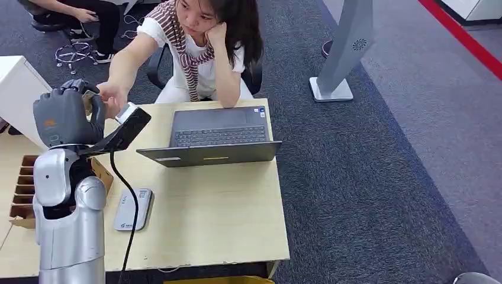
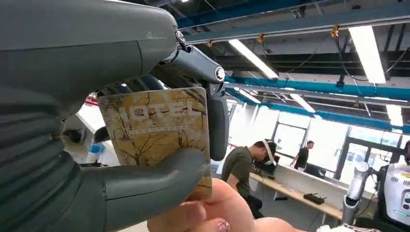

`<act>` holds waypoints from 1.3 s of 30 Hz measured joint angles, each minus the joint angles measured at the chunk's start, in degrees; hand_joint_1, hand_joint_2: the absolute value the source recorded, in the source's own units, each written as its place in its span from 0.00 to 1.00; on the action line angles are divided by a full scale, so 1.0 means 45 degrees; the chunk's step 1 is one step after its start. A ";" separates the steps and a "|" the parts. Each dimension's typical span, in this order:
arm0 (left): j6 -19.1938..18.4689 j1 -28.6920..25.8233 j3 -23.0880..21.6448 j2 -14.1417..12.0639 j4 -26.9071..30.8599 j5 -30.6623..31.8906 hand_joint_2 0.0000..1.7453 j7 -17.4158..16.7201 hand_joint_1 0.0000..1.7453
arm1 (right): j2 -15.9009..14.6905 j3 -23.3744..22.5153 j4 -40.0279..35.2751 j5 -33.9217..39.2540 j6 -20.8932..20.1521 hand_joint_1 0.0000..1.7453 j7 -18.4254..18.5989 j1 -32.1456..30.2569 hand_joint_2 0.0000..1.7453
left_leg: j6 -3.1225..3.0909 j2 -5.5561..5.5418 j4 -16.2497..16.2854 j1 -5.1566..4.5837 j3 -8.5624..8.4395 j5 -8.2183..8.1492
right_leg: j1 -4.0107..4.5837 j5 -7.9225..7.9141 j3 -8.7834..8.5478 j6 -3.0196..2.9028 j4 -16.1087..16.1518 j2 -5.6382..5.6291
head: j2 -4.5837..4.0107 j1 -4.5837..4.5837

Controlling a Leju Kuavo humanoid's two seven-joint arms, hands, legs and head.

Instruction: Pass the card to the sensor for recognition and then transmit it.

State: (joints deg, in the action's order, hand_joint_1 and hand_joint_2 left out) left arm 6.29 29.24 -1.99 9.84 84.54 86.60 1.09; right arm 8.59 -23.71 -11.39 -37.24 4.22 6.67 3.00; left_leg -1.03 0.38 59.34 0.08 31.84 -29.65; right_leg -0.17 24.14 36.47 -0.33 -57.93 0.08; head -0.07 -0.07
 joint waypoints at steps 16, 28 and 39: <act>0.1423 -0.3501 0.0000 -0.0083 0.2569 -0.1701 1.00 0.1784 1.00 | 0.0136 -0.0835 -0.0015 -0.0476 0.0219 0.00 -0.0073 -0.0015 0.00 | -0.0002 -0.0001 -0.0007 0.0001 0.0013 -0.0004 | -0.0003 0.0012 0.0004 0.0008 0.0001 0.0002 | 0.0000 0.0000; 0.1030 -0.4276 0.0000 -0.0505 0.1813 -0.0962 1.00 0.1386 1.00 | 0.0146 -0.1408 -0.0068 -0.1068 0.0121 0.00 -0.0189 -0.0011 0.00 | -0.0002 -0.0001 -0.0007 0.0001 0.0012 -0.0003 | -0.0003 0.0012 0.0005 0.0008 0.0000 0.0001 | 0.0000 -0.0005; 0.0831 -0.4486 0.0000 -0.0699 0.0481 -0.0685 1.00 0.1220 1.00 | 0.0223 -0.1759 -0.0121 -0.1317 0.0223 0.00 -0.0024 -0.0010 0.00 | -0.0002 -0.0001 -0.0007 0.0001 0.0012 -0.0004 | -0.0003 0.0012 0.0005 0.0008 0.0001 0.0000 | 0.0000 0.0000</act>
State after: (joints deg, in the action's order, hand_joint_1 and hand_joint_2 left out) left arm 10.03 9.05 -1.99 6.69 86.70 83.52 6.58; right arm 9.60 -31.63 -11.93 -43.17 5.22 6.56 2.95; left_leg -1.04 0.37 59.31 0.09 31.90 -29.67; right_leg -0.19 24.20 36.49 -0.29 -57.92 0.08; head -0.07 -0.07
